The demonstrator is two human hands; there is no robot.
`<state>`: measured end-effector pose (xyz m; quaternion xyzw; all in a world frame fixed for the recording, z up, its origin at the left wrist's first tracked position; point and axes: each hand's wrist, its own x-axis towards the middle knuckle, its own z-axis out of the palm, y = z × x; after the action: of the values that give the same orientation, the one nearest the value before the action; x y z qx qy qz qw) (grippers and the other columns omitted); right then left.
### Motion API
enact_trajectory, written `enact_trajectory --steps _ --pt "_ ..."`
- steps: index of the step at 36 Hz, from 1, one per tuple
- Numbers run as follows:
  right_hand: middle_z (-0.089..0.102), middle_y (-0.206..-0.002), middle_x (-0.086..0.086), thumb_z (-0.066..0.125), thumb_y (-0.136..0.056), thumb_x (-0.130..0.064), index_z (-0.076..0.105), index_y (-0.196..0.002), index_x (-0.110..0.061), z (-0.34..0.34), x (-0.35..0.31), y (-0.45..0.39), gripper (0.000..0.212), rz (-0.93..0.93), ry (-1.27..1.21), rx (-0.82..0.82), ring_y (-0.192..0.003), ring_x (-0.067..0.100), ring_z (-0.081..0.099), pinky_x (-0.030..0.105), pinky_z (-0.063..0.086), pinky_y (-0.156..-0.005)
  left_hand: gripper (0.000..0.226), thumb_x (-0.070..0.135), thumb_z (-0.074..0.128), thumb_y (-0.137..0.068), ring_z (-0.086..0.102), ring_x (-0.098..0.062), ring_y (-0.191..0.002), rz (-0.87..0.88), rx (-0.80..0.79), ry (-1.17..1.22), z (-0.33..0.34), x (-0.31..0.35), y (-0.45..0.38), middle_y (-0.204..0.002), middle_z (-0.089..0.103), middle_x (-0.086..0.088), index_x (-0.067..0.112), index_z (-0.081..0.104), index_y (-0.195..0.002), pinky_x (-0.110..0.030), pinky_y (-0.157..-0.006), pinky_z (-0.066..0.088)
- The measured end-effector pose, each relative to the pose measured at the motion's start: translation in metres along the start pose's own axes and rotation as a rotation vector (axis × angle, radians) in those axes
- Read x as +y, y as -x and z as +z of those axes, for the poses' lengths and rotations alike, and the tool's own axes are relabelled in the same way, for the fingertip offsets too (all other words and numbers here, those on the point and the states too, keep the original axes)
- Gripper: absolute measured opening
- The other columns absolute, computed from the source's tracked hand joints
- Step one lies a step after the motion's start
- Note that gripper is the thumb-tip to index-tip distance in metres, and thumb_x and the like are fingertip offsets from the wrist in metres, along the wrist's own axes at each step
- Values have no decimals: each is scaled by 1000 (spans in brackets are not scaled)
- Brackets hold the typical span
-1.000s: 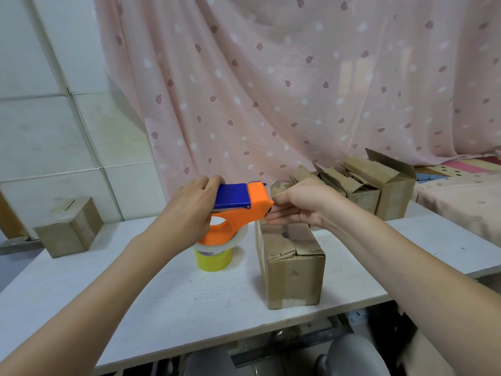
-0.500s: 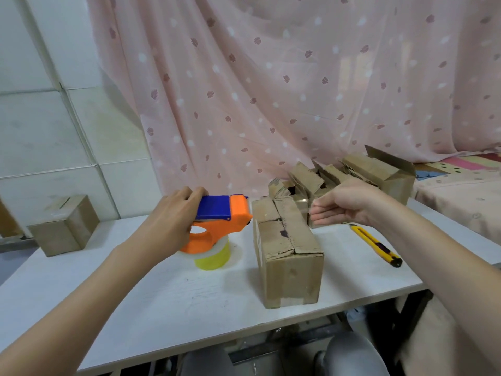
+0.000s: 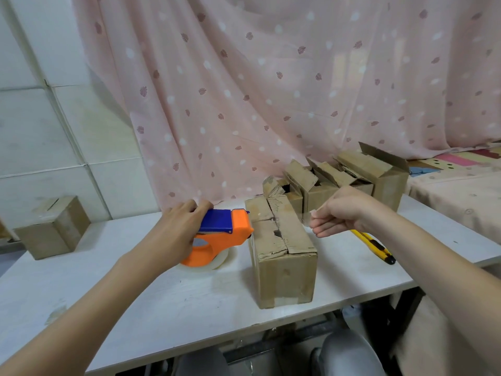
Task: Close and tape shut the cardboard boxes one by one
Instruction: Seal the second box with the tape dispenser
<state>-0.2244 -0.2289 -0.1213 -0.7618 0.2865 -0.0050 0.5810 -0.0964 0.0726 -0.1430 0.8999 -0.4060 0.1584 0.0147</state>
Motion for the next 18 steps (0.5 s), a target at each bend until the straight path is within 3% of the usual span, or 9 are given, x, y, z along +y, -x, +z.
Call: enact_trajectory --steps 10,16,18 --pt "72 -72 19 64 -95 0 64 -105 17 11 15 -6 20 2 44 15 -54 25 69 38 62 -59 55 11 67 -84 34 -20 -81 17 31 10 19 -4 3 -95 39 2 18 49 -136 -32 -73 27" --pt "75 -90 21 63 -98 -8 68 -104 10 25 24 -3 20 -49 125 30 -77 42 73 40 63 -59 60 25 75 -84 36 -20 -81 13 17 13 27 -3 3 -96 38 3 20 47 -138 -32 -74 29" --pt "74 -90 21 62 -98 -12 69 -105 8 29 26 -4 22 -53 154 27 -69 38 71 40 63 -60 61 27 75 -85 36 -20 -82 8 20 4 28 -4 3 -98 40 2 21 46 -139 -31 -75 29"
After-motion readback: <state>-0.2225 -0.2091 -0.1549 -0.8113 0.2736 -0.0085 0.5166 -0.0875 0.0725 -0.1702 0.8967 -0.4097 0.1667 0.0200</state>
